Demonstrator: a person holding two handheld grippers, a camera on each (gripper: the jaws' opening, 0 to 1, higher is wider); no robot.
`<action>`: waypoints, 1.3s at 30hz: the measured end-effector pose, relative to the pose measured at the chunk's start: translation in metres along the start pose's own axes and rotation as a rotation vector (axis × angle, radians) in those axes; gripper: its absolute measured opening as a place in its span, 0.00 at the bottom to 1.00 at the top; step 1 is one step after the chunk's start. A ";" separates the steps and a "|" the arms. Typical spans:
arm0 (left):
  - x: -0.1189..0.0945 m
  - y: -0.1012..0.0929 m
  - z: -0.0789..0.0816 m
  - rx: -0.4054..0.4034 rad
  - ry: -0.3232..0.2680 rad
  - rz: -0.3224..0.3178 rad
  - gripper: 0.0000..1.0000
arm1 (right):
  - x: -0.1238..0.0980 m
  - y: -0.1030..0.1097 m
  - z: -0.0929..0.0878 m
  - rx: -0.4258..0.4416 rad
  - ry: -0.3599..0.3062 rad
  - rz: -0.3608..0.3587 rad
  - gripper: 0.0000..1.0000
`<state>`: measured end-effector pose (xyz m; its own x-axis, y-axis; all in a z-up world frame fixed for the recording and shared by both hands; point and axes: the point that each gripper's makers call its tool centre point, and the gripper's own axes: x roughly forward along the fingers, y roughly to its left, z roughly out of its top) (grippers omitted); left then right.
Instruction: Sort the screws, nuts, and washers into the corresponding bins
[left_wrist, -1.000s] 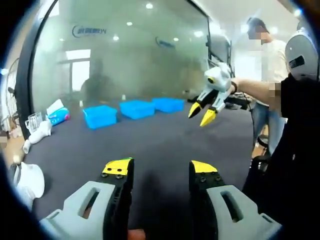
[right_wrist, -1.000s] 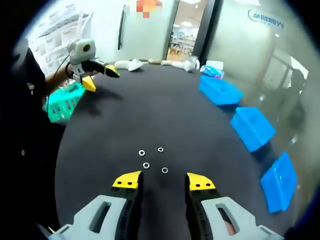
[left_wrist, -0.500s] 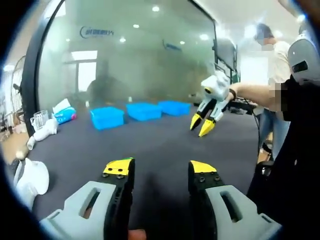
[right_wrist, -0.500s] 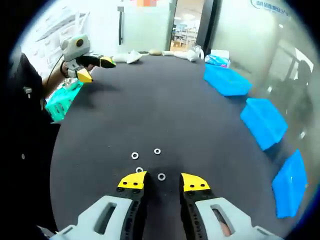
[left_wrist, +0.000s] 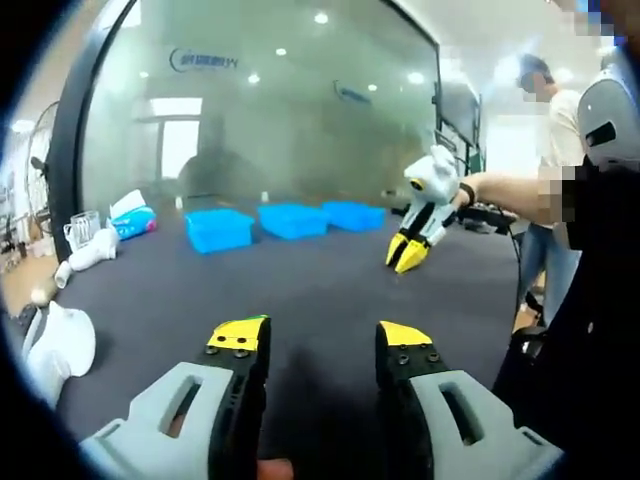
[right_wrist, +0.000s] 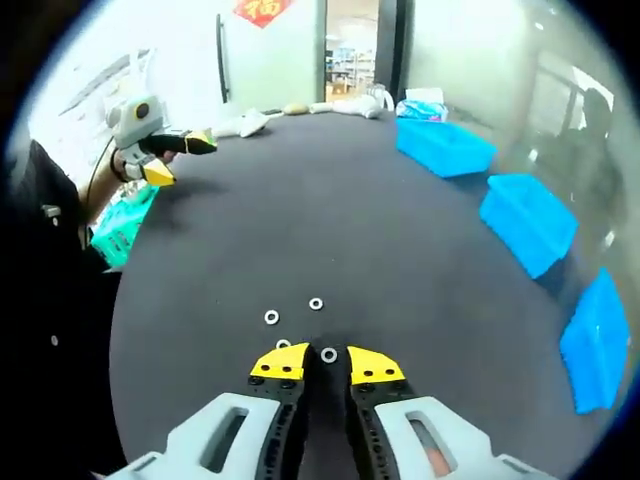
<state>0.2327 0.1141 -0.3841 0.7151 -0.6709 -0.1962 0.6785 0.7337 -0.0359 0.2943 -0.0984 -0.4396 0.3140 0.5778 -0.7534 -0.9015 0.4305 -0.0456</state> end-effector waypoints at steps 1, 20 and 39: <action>0.000 0.000 0.000 0.002 -0.001 0.001 0.41 | 0.000 0.000 0.000 0.002 -0.001 -0.001 0.09; -0.004 -0.001 0.004 -0.001 -0.017 0.009 0.41 | -0.010 0.004 -0.007 0.056 -0.071 -0.043 0.03; -0.002 -0.005 0.016 0.004 -0.045 0.011 0.41 | -0.071 0.011 -0.006 0.141 -0.304 -0.191 0.03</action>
<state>0.2308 0.1104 -0.3682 0.7291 -0.6671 -0.1526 0.6714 0.7405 -0.0297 0.2606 -0.1392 -0.3909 0.5653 0.6484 -0.5099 -0.7750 0.6292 -0.0593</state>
